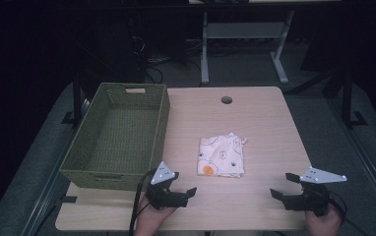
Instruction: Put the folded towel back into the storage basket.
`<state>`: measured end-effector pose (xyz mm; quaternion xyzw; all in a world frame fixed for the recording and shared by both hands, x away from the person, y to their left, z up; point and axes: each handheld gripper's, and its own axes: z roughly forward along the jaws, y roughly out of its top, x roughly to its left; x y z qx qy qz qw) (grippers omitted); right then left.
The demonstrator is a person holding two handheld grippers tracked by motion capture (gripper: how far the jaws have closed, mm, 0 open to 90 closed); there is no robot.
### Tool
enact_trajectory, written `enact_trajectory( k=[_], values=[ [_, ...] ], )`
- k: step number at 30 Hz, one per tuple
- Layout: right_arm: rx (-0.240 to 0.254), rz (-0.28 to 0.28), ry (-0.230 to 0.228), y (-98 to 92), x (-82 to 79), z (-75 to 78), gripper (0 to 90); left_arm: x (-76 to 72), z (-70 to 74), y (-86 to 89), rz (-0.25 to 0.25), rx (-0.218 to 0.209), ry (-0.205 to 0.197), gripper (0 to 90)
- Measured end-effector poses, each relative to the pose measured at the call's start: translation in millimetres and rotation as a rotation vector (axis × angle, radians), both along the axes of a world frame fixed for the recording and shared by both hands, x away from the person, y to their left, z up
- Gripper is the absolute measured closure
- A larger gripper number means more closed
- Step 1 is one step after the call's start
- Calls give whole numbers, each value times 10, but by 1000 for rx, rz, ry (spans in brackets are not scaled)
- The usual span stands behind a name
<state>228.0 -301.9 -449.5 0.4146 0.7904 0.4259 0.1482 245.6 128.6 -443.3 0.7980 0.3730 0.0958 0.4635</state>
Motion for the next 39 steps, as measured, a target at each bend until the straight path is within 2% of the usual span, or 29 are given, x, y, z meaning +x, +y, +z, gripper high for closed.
enact_trajectory(
  k=[6,9,11,13,18,21,24,26,27,30,31,37,39],
  values=[
    [14,-7,-9,-11,-14,3,139,4,46,-18,-1,10,-13,177],
    [19,-5,-8,-5,-9,0,138,11,71,-54,-24,21,-2,175],
    [18,-7,-6,16,-3,-1,138,12,95,-108,-49,32,-6,175],
    [12,-4,-7,31,0,-1,138,12,112,-157,-62,53,-16,175],
    [10,1,-8,44,-7,-3,138,24,140,-247,-87,74,-17,175],
    [8,4,-14,32,-19,9,138,69,162,-323,-95,89,-15,175],
    [19,-2,-14,14,-17,0,139,99,169,-359,-96,84,-6,176],
    [18,-4,-12,10,-15,-2,138,125,172,-403,-102,97,-3,176],
    [24,-5,-11,1,-15,-3,138,157,180,-456,-113,116,-8,176],
    [32,-7,-14,-5,-16,-1,138,203,192,-515,-119,121,-16,178],
    [50,1,-21,-3,-25,6,138,248,206,-560,-126,129,-18,180],
    [46,10,-22,25,-21,9,138,379,246,-686,-147,163,-23,195],
    [43,9,-22,21,-22,12,138,419,251,-715,-150,157,-20,195]
  ],
)
